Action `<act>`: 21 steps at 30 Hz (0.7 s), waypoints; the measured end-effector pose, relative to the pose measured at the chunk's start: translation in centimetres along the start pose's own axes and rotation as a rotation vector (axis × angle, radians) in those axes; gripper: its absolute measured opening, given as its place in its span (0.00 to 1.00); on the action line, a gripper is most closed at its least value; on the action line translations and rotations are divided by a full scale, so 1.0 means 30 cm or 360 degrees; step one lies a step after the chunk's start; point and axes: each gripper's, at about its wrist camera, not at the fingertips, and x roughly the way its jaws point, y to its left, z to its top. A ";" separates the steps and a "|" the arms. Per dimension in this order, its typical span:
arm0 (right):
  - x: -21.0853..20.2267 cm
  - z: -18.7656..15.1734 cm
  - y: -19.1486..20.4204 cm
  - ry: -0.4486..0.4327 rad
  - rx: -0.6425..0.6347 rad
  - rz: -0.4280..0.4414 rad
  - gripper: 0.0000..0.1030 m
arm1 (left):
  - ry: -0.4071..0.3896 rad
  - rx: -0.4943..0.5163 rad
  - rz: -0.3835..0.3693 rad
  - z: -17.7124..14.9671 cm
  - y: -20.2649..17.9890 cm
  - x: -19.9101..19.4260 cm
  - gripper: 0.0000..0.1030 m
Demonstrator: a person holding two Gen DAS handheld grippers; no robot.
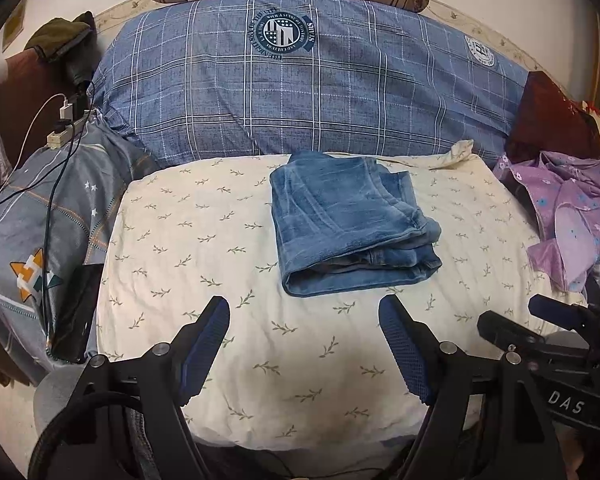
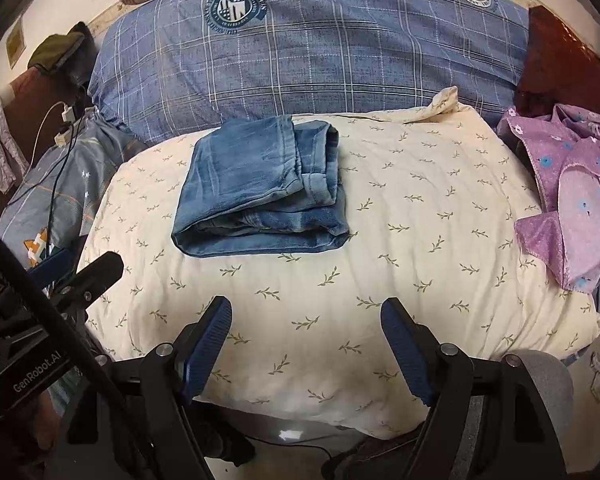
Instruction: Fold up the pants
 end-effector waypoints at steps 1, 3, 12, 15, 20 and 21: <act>-0.001 0.002 -0.006 -0.0004 0.0009 0.0005 0.76 | -0.0001 0.0000 0.0004 0.002 -0.001 -0.003 0.75; -0.002 0.006 -0.014 -0.0012 0.0022 0.0016 0.76 | -0.0001 0.0001 0.0024 0.005 -0.002 -0.006 0.75; 0.007 0.023 -0.006 -0.0003 0.0019 0.0053 0.76 | -0.0031 0.0001 0.0070 0.017 0.004 -0.038 0.75; 0.014 0.030 0.003 0.0002 0.0000 0.0061 0.76 | -0.0048 -0.0004 0.0086 0.022 0.005 -0.051 0.75; 0.025 0.043 0.008 0.0008 -0.0001 0.0081 0.76 | -0.0034 -0.0017 0.0099 0.039 0.009 -0.052 0.75; 0.028 0.046 0.008 0.0006 0.0000 0.0085 0.76 | -0.0034 -0.0015 0.0102 0.044 0.007 -0.054 0.75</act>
